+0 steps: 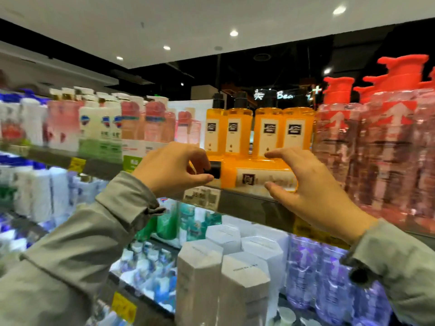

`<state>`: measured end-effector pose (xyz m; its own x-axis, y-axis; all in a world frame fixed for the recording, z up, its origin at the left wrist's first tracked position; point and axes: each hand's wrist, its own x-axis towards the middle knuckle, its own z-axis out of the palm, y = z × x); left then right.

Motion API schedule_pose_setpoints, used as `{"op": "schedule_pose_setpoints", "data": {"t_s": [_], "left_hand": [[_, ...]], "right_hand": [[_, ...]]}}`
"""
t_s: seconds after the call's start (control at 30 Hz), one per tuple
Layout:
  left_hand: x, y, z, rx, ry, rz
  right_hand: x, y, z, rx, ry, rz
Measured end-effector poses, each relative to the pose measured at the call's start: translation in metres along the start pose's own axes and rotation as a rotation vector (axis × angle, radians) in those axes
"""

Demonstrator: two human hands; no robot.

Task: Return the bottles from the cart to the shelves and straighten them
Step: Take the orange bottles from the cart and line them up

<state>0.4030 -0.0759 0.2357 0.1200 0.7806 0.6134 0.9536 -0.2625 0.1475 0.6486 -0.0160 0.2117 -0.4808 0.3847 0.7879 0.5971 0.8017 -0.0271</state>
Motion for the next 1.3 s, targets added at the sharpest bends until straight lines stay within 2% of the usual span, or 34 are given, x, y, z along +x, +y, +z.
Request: {"op": "schedule_pose_setpoints", "data": {"t_s": [0.1, 0.27, 0.5, 0.67, 0.77, 0.9, 1.03, 1.3], "left_hand": [[-0.006, -0.027, -0.007, -0.013, 0.02, 0.005], [0.002, -0.074, -0.011, 0.016, 0.064, 0.111], [0.036, -0.12, -0.001, -0.156, -0.009, 0.228], [0.049, -0.136, 0.023, -0.219, -0.07, 0.266], [0.051, -0.141, 0.029, -0.298, -0.037, 0.272], [0.054, -0.137, 0.033, -0.244, 0.0, 0.229], [0.06, -0.126, 0.034, -0.108, -0.027, 0.149], [0.068, -0.116, 0.028, -0.054, -0.125, 0.065]], "right_hand": [[0.018, -0.009, 0.018, 0.004, -0.034, 0.0], [0.056, -0.018, 0.032, 0.045, -0.149, 0.019], [0.078, -0.012, 0.036, 0.067, -0.338, 0.172], [0.071, -0.001, 0.027, 0.016, -0.403, 0.325], [0.067, 0.003, 0.026, -0.029, -0.465, 0.379], [0.063, 0.003, 0.029, -0.044, -0.457, 0.415], [0.062, 0.002, 0.032, -0.013, -0.414, 0.416], [0.058, 0.003, 0.032, -0.02, -0.358, 0.38]]}}
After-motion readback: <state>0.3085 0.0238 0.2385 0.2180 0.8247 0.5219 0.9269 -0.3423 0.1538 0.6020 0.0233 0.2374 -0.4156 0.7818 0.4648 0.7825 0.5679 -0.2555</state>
